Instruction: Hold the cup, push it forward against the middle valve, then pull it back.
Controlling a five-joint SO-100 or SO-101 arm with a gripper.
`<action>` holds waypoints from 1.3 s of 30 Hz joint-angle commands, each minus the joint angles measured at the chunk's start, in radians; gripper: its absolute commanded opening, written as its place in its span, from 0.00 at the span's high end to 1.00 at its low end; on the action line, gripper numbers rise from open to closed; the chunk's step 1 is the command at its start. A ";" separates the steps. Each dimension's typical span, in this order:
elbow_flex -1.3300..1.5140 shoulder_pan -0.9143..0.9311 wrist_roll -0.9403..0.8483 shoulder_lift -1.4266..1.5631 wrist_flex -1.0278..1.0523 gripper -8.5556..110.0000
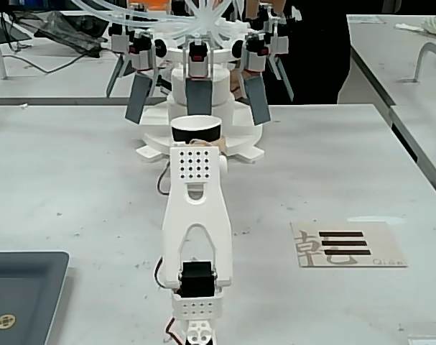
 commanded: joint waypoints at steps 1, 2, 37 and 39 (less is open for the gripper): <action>-0.212 0.002 -0.012 -0.066 0.064 0.90; -0.256 0.002 -0.011 -0.094 0.081 0.90; 0.497 0.006 -0.017 0.494 -0.127 0.90; 0.499 0.006 -0.017 0.494 -0.127 0.90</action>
